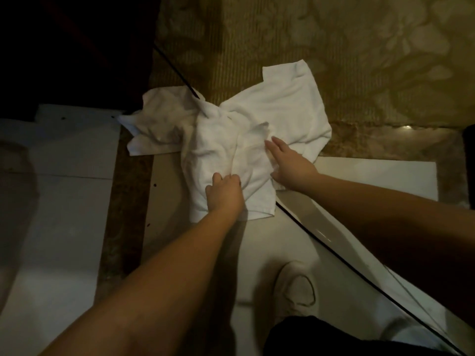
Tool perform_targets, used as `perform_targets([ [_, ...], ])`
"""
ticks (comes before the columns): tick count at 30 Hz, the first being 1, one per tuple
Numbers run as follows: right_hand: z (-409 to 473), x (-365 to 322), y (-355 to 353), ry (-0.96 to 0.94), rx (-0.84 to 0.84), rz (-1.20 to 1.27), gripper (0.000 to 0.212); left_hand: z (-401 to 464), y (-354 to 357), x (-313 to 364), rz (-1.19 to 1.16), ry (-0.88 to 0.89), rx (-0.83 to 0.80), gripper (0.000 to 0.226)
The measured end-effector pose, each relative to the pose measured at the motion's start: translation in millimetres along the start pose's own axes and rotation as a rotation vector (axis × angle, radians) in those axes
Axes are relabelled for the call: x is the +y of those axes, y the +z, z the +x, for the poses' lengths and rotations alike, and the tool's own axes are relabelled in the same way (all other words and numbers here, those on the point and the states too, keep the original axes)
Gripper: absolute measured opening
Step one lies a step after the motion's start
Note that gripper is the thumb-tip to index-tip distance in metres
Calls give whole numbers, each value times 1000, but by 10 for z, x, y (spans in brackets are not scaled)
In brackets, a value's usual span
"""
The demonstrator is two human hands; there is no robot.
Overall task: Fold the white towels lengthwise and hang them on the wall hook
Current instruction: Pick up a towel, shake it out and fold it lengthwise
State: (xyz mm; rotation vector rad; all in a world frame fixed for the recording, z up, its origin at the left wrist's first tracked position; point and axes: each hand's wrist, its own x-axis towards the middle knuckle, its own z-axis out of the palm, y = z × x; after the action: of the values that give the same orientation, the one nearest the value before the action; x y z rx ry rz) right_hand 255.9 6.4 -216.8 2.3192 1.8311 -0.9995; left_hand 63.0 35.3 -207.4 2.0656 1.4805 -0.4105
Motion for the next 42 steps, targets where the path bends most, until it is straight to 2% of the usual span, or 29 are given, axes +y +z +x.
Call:
perform_targets([
  [3,151,-80,-38,21,-176,-60,90,9,-100,-40,-102,-24,-40,14],
  [5,141,-81,-52,27,-248,-126,68,-45,-171,-65,-124,34,-46,5],
  [7,5,-99,-80,19,-245,-215,36,-174,-248,-77,-148,109,-21,4],
  [9,-223,-157,-119,-16,-229,-279,22,-359,-360,-71,-203,134,19,7],
  [11,-396,-218,-222,-33,-187,-250,21,-525,-496,-33,-292,122,47,2],
  [13,-620,-394,-421,-34,-152,-152,23,-784,-711,0,-369,109,28,12],
  [14,-746,-517,-529,-29,-151,-81,30,-935,-840,30,-412,114,13,13],
  [17,-1218,-1000,-877,49,-249,212,79,-1403,-1301,172,-537,120,-15,13],
  [18,-1389,-1151,-984,85,-245,305,84,-1557,-1482,228,-559,125,-18,12],
  [19,-1561,-1279,-1096,128,-222,376,80,-1718,-1673,286,-567,138,-21,10],
  [23,-2294,-1701,-1647,245,-59,455,42,-2396,-2439,438,-574,150,-5,7],
  [26,-2903,-2047,-2063,235,89,527,28,-2968,-2932,478,-590,131,19,7],
  [29,-3517,-2413,-2520,177,168,544,16,-3580,-3370,531,-635,142,53,6],
  [34,-4472,-2921,-3171,138,204,502,22,-4620,-4009,645,-633,154,91,10],
  [39,-5360,-3306,-3565,128,118,544,36,-5662,-4333,697,-684,167,116,14],
  [42,-5861,-3457,-3739,94,91,534,35,-6267,-4367,690,-753,178,141,17],
])
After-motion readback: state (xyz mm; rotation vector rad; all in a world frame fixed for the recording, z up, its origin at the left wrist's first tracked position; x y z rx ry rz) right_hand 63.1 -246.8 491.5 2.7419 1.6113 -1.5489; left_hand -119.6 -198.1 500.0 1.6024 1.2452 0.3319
